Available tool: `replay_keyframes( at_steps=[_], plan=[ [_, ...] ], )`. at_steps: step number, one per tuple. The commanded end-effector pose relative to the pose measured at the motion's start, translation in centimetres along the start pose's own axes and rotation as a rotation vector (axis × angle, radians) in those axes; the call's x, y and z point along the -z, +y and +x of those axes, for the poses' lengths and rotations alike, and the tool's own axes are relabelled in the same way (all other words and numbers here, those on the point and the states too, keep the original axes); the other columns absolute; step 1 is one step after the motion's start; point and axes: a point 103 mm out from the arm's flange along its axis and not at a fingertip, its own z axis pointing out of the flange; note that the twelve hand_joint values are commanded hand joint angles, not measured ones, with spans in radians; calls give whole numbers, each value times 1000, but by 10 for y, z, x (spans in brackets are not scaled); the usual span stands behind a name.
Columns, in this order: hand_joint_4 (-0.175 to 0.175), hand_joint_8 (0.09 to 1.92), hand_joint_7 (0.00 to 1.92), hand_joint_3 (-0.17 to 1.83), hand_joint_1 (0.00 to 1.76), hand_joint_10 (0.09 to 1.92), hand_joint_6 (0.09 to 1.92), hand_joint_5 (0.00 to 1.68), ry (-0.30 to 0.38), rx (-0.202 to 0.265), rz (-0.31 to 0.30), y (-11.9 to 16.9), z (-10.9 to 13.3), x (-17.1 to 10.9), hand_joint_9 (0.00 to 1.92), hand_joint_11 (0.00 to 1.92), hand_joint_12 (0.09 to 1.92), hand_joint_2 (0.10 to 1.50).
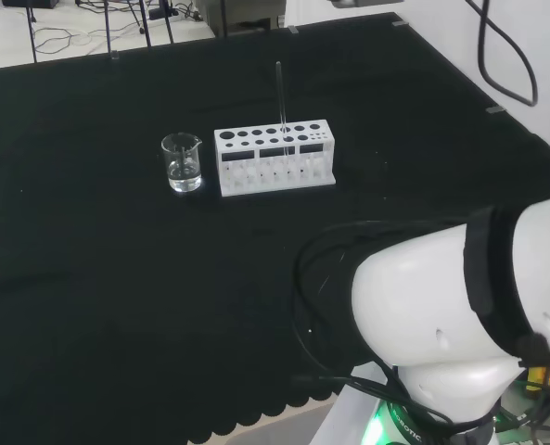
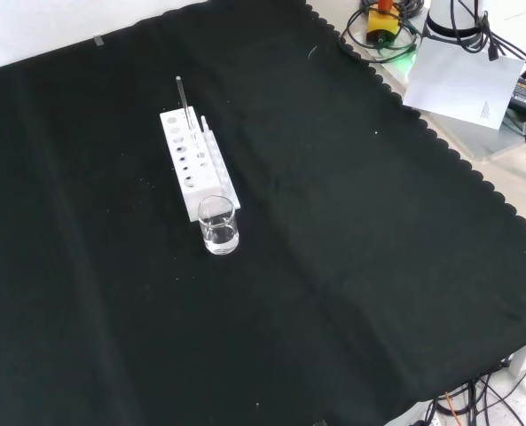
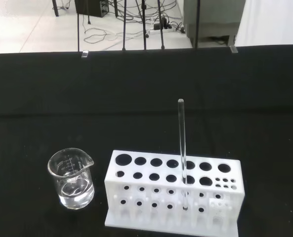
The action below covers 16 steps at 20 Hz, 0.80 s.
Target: Take the glass rod from the white test tube rack.
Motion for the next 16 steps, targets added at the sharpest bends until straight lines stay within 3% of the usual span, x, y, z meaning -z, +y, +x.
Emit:
replay_keyframes(
  at_steps=[1, 7, 16],
  plan=[
    [-126, 87, 0, -175, 674, 321, 87, 0, 2, 37, -11, 67, -8, -7, 0, 0, 738, 1190],
    [-126, 87, 39, -175, 669, 557, 87, 0, 25, 19, 15, 109, -26, -26, 0, 0, 918, 1189],
    [-128, 87, 86, -175, 649, 616, 87, 0, 25, 16, 83, 154, -40, -76, 0, 0, 967, 1203]
  ],
)
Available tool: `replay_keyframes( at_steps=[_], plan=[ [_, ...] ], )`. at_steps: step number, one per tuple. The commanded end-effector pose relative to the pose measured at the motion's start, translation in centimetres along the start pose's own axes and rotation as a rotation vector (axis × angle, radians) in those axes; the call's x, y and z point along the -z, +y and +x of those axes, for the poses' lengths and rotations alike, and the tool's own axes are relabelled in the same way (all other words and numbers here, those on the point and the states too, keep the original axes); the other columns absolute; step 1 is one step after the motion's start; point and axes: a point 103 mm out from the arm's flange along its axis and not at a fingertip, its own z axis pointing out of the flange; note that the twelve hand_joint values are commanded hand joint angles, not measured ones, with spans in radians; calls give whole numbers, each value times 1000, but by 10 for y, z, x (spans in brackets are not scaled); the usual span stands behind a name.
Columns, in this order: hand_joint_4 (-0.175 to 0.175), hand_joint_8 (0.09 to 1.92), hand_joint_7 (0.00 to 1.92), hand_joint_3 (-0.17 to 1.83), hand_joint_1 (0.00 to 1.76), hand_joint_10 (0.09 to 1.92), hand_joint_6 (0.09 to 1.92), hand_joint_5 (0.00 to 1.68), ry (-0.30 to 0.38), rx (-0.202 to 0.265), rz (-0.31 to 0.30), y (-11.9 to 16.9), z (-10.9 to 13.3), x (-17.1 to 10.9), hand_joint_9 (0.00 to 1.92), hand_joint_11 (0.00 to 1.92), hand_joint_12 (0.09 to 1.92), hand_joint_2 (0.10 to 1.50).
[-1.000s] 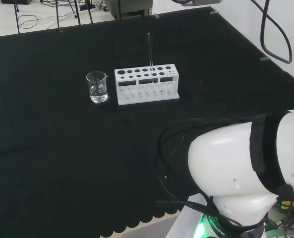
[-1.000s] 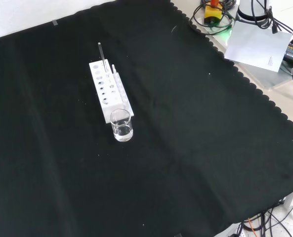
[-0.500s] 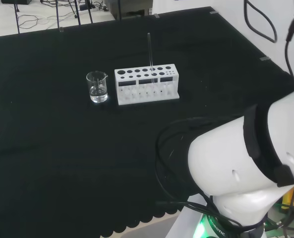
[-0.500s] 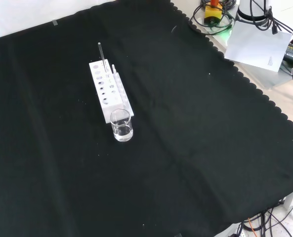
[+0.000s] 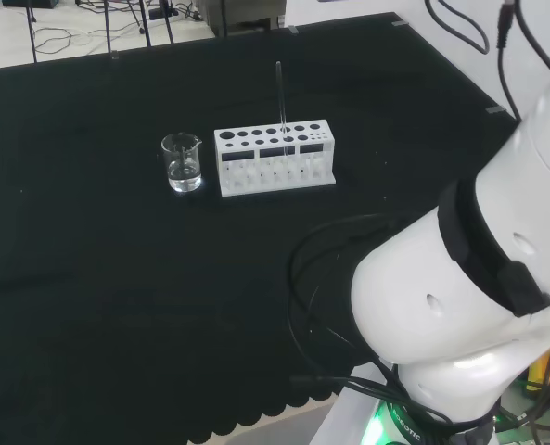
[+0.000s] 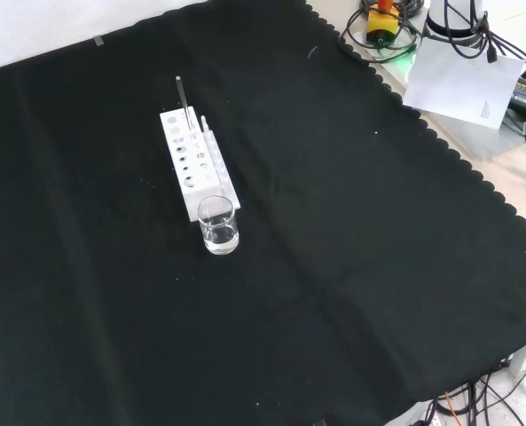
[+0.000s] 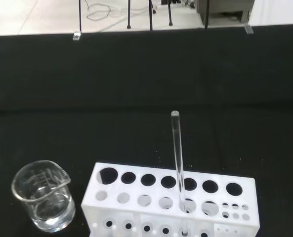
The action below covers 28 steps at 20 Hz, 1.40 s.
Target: Take the glass rod from the white test tube rack.
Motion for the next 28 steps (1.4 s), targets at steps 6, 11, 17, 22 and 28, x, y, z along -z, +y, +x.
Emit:
replay_keyframes(
  at_steps=[6, 11, 17, 22, 28],
  plan=[
    [-135, 449, 2, -175, 635, 708, 87, 0, 0, -4, 41, 64, -22, -47, 0, 0, 991, 1208],
    [-137, 487, 0, -175, 627, 760, 87, 0, -85, 7, 51, 75, -19, -69, 0, 0, 1007, 1210],
    [-137, 519, 0, -175, 612, 791, 87, 0, -55, 1, 66, 87, -19, -91, 0, 0, 1028, 1219],
    [-137, 527, 0, -175, 608, 795, 87, 0, -44, -1, 72, 92, -18, -104, 0, 0, 1030, 1220],
    [-140, 568, 0, -175, 598, 843, 87, 0, -23, -3, 93, 88, -12, -116, 5, 0, 1028, 1226]
  ],
)
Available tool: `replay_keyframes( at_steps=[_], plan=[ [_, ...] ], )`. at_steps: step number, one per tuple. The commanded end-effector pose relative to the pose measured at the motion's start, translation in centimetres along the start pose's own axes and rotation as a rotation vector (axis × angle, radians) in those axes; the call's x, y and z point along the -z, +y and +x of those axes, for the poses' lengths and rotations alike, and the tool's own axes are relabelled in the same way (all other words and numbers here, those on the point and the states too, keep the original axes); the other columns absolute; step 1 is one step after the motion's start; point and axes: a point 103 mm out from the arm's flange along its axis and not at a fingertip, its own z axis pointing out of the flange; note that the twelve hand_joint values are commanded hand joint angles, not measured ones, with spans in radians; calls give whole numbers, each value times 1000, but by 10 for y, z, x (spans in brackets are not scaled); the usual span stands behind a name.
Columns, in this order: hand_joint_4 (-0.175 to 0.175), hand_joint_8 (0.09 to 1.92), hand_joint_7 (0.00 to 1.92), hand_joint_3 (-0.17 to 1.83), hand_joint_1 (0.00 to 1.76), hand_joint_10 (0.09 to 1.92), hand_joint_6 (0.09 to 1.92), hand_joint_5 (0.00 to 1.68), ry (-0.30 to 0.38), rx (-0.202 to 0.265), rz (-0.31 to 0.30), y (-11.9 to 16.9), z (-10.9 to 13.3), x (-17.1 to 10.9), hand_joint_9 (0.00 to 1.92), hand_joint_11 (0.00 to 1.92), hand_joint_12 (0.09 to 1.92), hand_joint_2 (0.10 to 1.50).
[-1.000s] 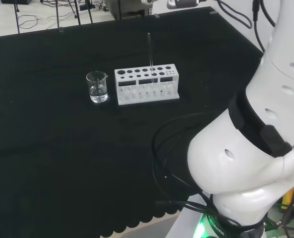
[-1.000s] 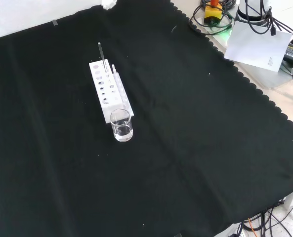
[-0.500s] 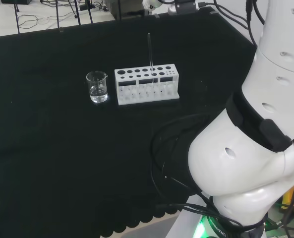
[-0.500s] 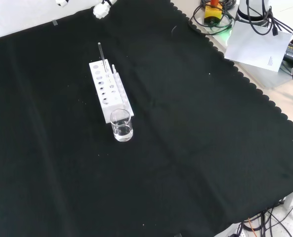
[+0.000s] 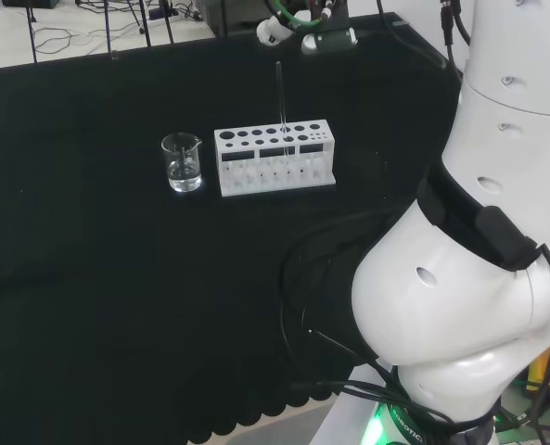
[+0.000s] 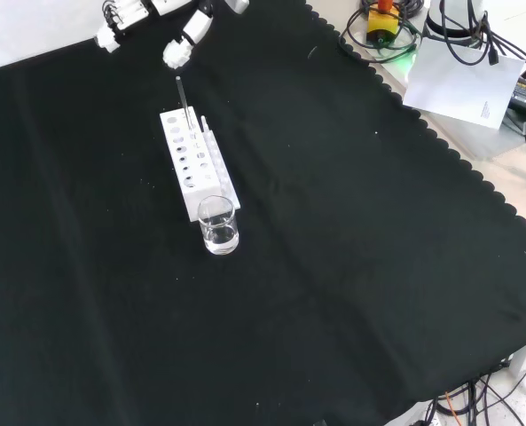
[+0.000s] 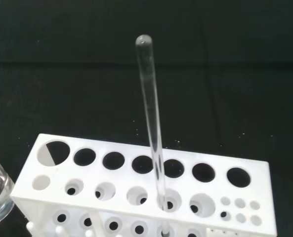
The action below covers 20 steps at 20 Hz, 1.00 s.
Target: Take the glass rod from the white test tube rack.
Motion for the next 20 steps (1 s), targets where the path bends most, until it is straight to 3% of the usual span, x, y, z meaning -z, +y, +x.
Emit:
replay_keyframes(
  at_steps=[1, 10, 20],
  plan=[
    [-140, 577, 0, -175, 597, 858, 87, 0, 28, -5, 22, -2, 5, -13, 19, 0, 1044, 1226],
    [-142, 648, 0, -175, 584, 918, 87, 0, 38, 7, 103, -12, 19, -35, 80, 0, 1171, 1236],
    [-147, 856, 2, -175, 573, 945, 87, 0, 35, 3, 131, -14, 11, -49, 201, 0, 1328, 1246]
  ],
)
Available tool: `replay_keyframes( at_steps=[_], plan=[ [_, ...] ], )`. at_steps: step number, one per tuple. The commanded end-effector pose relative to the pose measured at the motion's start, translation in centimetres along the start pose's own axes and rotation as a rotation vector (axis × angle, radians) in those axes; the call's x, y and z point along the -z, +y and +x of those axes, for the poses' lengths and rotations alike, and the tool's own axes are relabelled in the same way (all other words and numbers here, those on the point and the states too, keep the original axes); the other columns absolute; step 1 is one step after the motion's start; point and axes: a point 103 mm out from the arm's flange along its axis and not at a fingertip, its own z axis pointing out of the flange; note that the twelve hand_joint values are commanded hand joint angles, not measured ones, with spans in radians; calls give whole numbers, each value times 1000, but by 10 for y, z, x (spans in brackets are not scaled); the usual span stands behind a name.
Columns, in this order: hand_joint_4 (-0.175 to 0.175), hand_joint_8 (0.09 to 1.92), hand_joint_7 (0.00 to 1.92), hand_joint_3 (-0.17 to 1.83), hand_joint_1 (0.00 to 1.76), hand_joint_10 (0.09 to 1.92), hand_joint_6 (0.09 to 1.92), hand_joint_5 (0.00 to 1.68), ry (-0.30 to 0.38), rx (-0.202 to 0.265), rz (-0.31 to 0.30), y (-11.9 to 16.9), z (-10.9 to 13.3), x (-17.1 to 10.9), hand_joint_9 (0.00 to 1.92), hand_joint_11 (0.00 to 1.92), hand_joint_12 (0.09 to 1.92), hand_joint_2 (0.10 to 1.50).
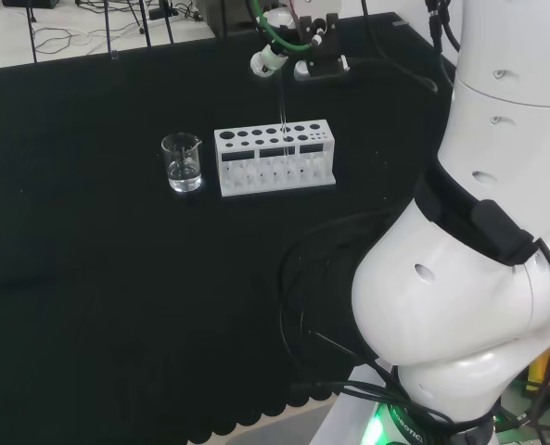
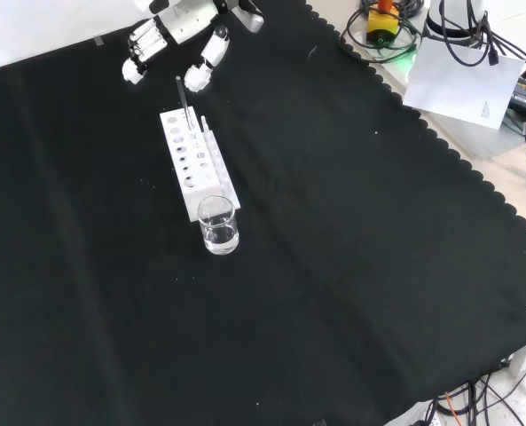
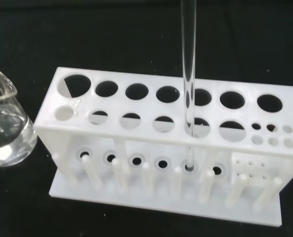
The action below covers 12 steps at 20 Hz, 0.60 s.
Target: Take the glass rod from the white test tube rack.
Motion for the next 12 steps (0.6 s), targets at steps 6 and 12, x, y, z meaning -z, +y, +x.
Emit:
replay_keyframes(
  at_steps=[6, 12],
  plan=[
    [-173, 932, 45, -175, 588, 959, 87, 113, 27, 6, -13, 3, -14, -15, 284, 0, 1420, 1272],
    [-175, 997, 267, -175, 663, 955, 87, 259, 32, 23, -35, 6, -14, -20, 551, 239, 1419, 1315]
  ],
)
